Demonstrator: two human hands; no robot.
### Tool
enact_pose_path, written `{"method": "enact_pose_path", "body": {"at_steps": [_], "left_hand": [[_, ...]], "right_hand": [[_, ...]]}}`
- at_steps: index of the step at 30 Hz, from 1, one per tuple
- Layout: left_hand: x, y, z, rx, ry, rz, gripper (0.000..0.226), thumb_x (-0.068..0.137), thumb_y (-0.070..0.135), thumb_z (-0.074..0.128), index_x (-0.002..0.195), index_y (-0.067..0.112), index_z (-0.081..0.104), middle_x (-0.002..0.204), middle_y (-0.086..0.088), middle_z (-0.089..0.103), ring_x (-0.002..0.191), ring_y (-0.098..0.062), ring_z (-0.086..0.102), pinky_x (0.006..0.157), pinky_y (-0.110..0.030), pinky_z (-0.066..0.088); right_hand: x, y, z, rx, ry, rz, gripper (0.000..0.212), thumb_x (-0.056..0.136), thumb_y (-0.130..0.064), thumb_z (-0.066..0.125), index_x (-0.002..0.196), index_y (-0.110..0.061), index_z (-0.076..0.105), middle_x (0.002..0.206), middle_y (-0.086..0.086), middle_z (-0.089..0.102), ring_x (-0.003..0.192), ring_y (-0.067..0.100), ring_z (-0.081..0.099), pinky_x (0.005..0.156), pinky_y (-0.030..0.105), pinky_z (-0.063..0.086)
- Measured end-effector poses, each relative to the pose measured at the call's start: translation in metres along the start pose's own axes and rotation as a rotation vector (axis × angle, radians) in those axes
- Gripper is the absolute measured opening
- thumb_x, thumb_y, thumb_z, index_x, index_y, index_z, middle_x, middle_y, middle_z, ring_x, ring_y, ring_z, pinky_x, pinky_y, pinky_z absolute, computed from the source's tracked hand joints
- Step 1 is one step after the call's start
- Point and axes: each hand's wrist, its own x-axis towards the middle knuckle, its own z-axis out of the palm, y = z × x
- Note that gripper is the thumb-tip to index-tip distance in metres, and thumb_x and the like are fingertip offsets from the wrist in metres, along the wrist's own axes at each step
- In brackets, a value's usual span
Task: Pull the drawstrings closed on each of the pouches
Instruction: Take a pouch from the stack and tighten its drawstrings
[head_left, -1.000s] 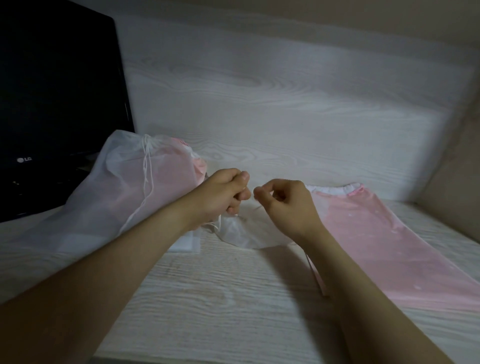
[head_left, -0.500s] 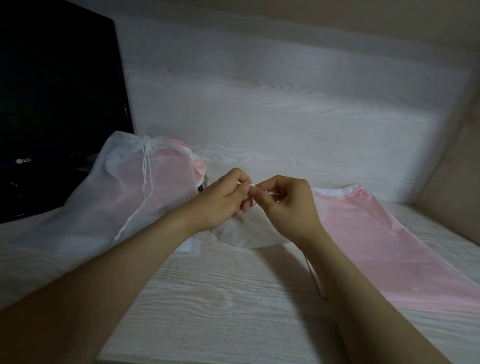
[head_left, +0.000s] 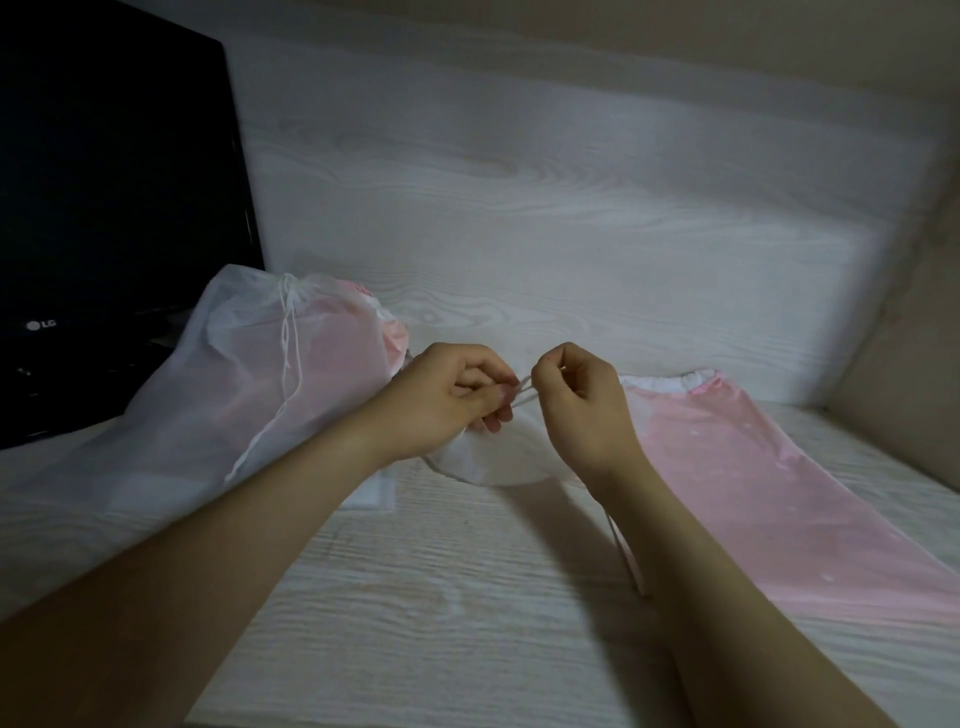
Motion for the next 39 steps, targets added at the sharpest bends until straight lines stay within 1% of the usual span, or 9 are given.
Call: {"method": "enact_pose_path", "body": {"at_steps": [6,13,17,20,27,31,34,37,39], "left_hand": [[-0.001,0.002,-0.003,0.08,0.025,-0.049,0.012,0.102,0.017,0.069,0.098,0.011,0.079,0.082,-0.006,0.079,0.073,-0.017,0.074,0.076,-0.033,0.063],[-0.001,-0.004,-0.002,0.264,0.006,-0.031,0.013,0.096,0.028,0.073,0.088,0.02,0.08,0.073,0.002,0.076,0.071,-0.017,0.073,0.08,-0.039,0.063],[-0.002,-0.003,0.001,0.405,-0.05,0.028,0.015,0.091,0.03,0.071,0.083,0.021,0.079,0.068,0.002,0.069,0.058,-0.003,0.054,0.069,-0.032,0.054],[-0.004,0.001,0.002,0.356,-0.075,0.035,0.02,0.088,0.036,0.07,0.083,0.018,0.079,0.072,0.006,0.073,0.064,-0.001,0.061,0.071,-0.029,0.055],[-0.002,-0.004,0.001,0.295,-0.063,-0.006,0.02,0.099,0.017,0.068,0.082,0.02,0.078,0.076,0.008,0.077,0.075,-0.006,0.07,0.081,-0.032,0.057],[-0.002,-0.006,-0.001,0.246,-0.065,-0.038,0.024,0.102,0.019,0.067,0.081,0.02,0.077,0.08,0.004,0.078,0.092,-0.018,0.076,0.091,-0.043,0.06],[-0.001,-0.009,-0.003,0.202,-0.068,-0.058,0.027,0.103,0.022,0.066,0.079,0.026,0.076,0.082,0.0,0.077,0.098,-0.033,0.075,0.094,-0.053,0.059],[0.001,-0.01,-0.001,0.176,-0.055,-0.093,0.023,0.105,0.022,0.064,0.086,0.025,0.078,0.08,0.002,0.076,0.072,-0.02,0.069,0.082,-0.046,0.059],[0.002,-0.01,0.0,0.159,-0.04,-0.112,0.023,0.105,0.021,0.064,0.088,0.025,0.077,0.078,0.003,0.076,0.063,-0.006,0.061,0.072,-0.036,0.052]], "right_hand": [[-0.001,0.002,-0.004,-0.182,-0.086,-0.056,0.016,0.09,-0.019,0.058,0.075,-0.018,0.063,0.058,-0.006,0.055,0.053,0.005,0.045,0.052,0.02,0.038],[0.0,-0.009,-0.005,0.29,-0.202,0.08,0.023,0.089,0.009,0.046,0.086,-0.004,0.065,0.057,0.001,0.044,0.055,0.015,0.039,0.054,0.021,0.036],[0.002,-0.007,-0.006,0.433,-0.176,0.169,0.022,0.093,0.008,0.05,0.091,-0.006,0.067,0.061,0.007,0.051,0.054,0.021,0.04,0.049,0.027,0.031],[0.003,-0.005,-0.007,0.466,-0.157,0.256,0.024,0.095,0.004,0.051,0.097,-0.011,0.069,0.068,0.007,0.057,0.053,0.02,0.042,0.049,0.025,0.028],[0.015,-0.003,-0.021,0.735,0.264,0.243,0.027,0.097,0.005,0.051,0.114,-0.007,0.068,0.085,0.008,0.068,0.048,0.014,0.037,0.044,0.023,0.03],[0.019,0.008,-0.025,0.264,0.422,-0.002,0.028,0.098,-0.001,0.049,0.113,-0.01,0.071,0.089,0.001,0.073,0.067,0.006,0.062,0.065,0.014,0.047],[0.017,0.018,-0.015,-0.169,0.241,-0.188,0.038,0.092,0.004,0.045,0.11,-0.013,0.073,0.098,0.002,0.074,0.091,0.012,0.068,0.08,0.021,0.047],[0.01,0.035,-0.002,-0.829,-0.051,-0.182,0.04,0.091,-0.006,0.053,0.116,-0.028,0.075,0.138,0.006,0.057,0.126,0.033,0.048,0.099,0.036,0.034],[0.006,0.035,-0.003,-0.896,-0.097,-0.206,0.036,0.092,-0.01,0.058,0.116,-0.032,0.074,0.136,0.006,0.05,0.123,0.032,0.044,0.101,0.041,0.035]]}}
